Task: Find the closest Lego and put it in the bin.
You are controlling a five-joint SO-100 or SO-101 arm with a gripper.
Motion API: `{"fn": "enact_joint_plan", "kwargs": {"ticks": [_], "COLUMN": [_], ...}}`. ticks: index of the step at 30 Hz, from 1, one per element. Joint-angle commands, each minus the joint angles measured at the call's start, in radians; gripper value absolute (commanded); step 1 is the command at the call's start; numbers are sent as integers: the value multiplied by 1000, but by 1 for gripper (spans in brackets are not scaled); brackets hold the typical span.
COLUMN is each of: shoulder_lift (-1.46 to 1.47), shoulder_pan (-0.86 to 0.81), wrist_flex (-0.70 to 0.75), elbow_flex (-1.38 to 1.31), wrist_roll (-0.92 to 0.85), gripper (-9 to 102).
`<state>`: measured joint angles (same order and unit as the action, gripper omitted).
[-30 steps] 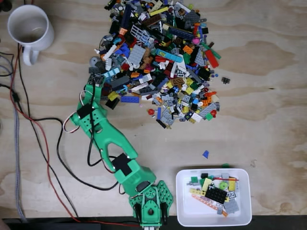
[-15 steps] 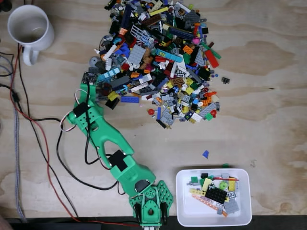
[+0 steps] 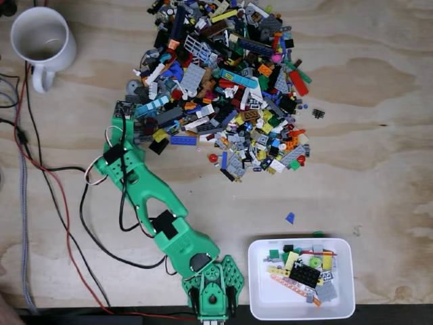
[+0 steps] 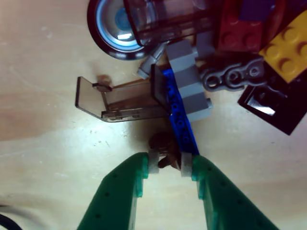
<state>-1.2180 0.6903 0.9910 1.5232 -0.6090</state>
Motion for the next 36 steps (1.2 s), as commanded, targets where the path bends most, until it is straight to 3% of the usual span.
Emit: {"fn": "enact_joint_plan", "kwargs": {"ticks": [1, 12, 22, 28, 36], "shoulder_lift": [-12, -28, -160, -359, -672], "shoulder_pan": [-6, -18, -156, -454, -1029], "wrist_flex": [-15, 25, 241, 414, 615], "elbow_flex": [-69, -106, -179, -176, -74], "wrist_roll": [-18, -17, -58, -164, -390], "gripper": [8, 3, 2, 2, 3]}}
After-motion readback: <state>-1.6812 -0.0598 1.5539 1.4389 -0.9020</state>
